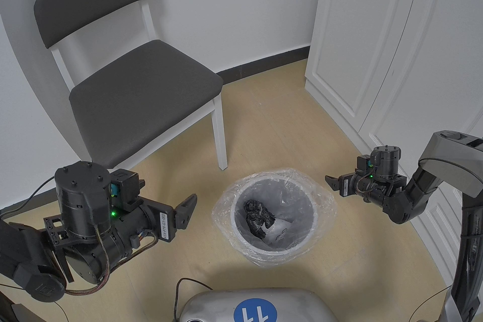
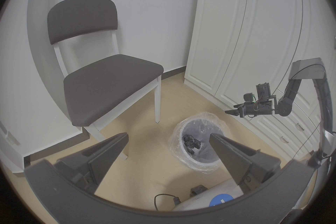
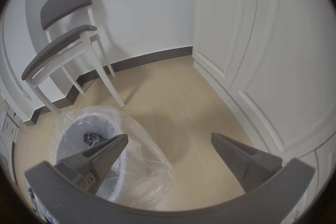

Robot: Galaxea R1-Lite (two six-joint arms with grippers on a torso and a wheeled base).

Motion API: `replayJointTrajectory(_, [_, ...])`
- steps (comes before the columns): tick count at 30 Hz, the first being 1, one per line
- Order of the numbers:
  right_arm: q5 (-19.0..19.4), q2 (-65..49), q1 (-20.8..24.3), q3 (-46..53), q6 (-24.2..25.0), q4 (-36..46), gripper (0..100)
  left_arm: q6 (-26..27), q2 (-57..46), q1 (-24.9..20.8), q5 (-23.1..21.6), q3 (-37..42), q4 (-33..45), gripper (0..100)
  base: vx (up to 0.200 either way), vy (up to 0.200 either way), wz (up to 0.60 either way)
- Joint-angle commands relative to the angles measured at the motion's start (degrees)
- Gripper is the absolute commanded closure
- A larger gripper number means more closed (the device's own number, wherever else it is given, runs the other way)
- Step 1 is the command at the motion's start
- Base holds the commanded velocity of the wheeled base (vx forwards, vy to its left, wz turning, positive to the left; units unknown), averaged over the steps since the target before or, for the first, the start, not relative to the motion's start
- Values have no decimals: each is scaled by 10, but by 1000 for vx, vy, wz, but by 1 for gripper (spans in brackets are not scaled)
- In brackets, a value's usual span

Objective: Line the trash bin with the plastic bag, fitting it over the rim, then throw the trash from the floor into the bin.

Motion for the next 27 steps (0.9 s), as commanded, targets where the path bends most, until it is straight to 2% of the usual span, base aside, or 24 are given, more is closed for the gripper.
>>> replayJointTrajectory(1, [1, -76, -6, 61, 6, -12, 0, -9, -71, 3, 3, 29, 3, 0, 0, 0, 0])
replayJointTrajectory(4, [0, -144, -5, 126, 11, -29, 0, -7, -127, 3, 5, 46, 6, 0, 0, 0, 0])
replayJointTrajectory(7, [-9, -199, -5, 206, 22, -80, 0, 0, -195, 3, 10, 59, 7, 0, 0, 0, 0])
replayJointTrajectory(12, [-80, -288, -5, 321, 36, -201, 0, 12, -295, 36, 44, 75, 7, 0, 0, 0, 0])
replayJointTrajectory(15, [-89, -362, -5, 368, 35, -242, 0, 20, -350, 66, 48, 77, 9, 0, 0, 0, 0])
replayJointTrajectory(19, [-90, -451, -4, 369, 34, -239, 0, 58, -401, 106, 48, 71, 9, 0, 0, 0, 0])
replayJointTrajectory(21, [-91, -514, 5, 360, 30, -226, 0, 102, -440, 138, 46, 61, 9, 0, 0, 0, 0])
replayJointTrajectory(24, [-108, -616, 25, 355, -9, -180, 0, 158, -493, 145, 46, 43, 31, 0, 0, 0, 0])
replayJointTrajectory(27, [-124, -662, 28, 355, -20, -149, 0, 171, -520, 145, 46, 38, 59, 0, 0, 0, 0])
